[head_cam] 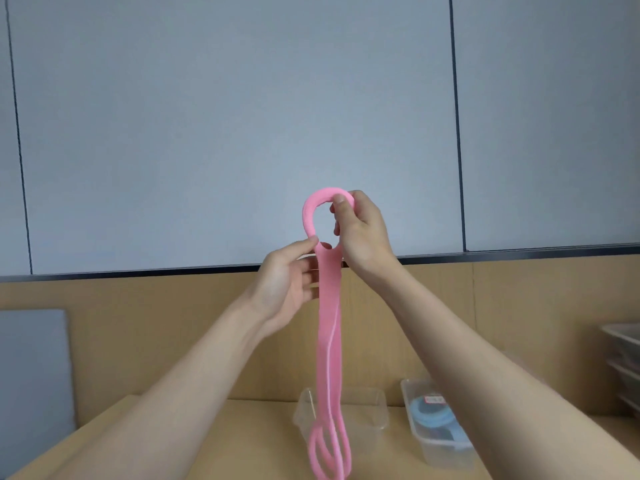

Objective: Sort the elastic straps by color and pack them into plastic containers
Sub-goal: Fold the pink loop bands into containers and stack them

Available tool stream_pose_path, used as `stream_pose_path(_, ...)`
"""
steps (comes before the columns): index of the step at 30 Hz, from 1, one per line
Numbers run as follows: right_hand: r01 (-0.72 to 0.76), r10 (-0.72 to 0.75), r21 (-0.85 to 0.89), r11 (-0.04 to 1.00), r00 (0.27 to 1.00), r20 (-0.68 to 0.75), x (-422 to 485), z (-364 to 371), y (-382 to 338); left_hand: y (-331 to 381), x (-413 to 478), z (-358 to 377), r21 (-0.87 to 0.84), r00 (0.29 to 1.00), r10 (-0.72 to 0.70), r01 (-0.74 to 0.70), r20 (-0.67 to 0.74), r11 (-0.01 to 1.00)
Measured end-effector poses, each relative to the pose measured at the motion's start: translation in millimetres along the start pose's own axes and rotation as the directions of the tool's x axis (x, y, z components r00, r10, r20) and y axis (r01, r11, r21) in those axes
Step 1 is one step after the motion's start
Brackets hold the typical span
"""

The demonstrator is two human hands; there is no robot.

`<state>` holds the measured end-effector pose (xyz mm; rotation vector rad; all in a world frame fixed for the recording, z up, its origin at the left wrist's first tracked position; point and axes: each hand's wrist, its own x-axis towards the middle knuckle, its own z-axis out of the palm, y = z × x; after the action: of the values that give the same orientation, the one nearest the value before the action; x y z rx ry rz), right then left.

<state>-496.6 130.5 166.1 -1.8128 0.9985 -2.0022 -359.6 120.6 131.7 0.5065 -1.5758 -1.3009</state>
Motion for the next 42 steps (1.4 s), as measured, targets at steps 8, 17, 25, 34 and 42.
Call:
stream_pose_path(8, -0.002, 0.0, -0.085, 0.996, 1.0, -0.025, 7, -13, -8, -59, -25, 7, 0.248, 0.983, -0.109, 0.069, 0.149, 0.966)
stream_pose_path(17, 0.0, -0.013, -0.153, 0.988, 0.997, -0.082, 13, -39, -17, -123, -52, 25, 0.551, 0.933, -0.301, 0.149, 0.197, 0.821)
stream_pose_path(25, 0.008, -0.025, -0.116, 0.993, 0.989, -0.148, 19, -65, -18, -133, -57, 16, 0.593, 0.915, -0.353, 0.176, 0.196, 0.785)
stream_pose_path(34, -0.06, 0.08, 0.114, 0.992, 0.979, -0.186, 19, -90, -21, -132, -47, 1, 0.638, 0.931, -0.328, 0.158, 0.157, 0.754)
stream_pose_path(42, -0.183, 0.203, 0.556, 0.811, 0.979, 0.027, 8, -111, -19, -117, -45, -34, 0.724, 0.956, -0.294, 0.203, -0.001, 0.659)
